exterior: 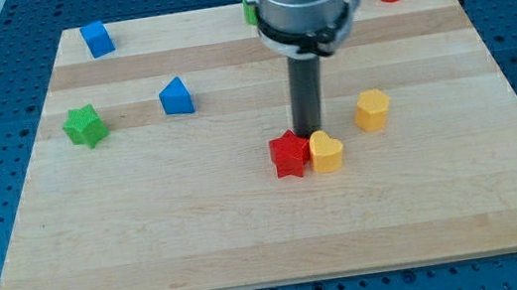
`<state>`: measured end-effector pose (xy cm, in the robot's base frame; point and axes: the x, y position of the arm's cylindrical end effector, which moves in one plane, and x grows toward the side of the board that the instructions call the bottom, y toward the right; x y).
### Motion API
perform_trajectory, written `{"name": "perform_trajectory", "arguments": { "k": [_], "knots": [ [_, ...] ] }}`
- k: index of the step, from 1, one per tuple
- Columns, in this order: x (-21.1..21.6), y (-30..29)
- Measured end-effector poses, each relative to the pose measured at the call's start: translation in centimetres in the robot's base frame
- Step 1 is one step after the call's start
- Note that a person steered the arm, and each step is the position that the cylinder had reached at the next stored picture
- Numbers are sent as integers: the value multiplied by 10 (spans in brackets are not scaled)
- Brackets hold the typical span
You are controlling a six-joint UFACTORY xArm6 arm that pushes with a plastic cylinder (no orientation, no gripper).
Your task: Place the yellow hexagon at the center right side of the board
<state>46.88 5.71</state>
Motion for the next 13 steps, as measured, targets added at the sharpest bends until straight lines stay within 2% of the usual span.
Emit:
{"name": "perform_trajectory", "arguments": {
  "k": [1, 3, 4, 5, 7, 10, 13],
  "knots": [
    [3, 42],
    [-32, 77],
    [-44, 74],
    [-48, 38],
    [-82, 41],
    [-66, 127],
    [-66, 96]
  ]
}}
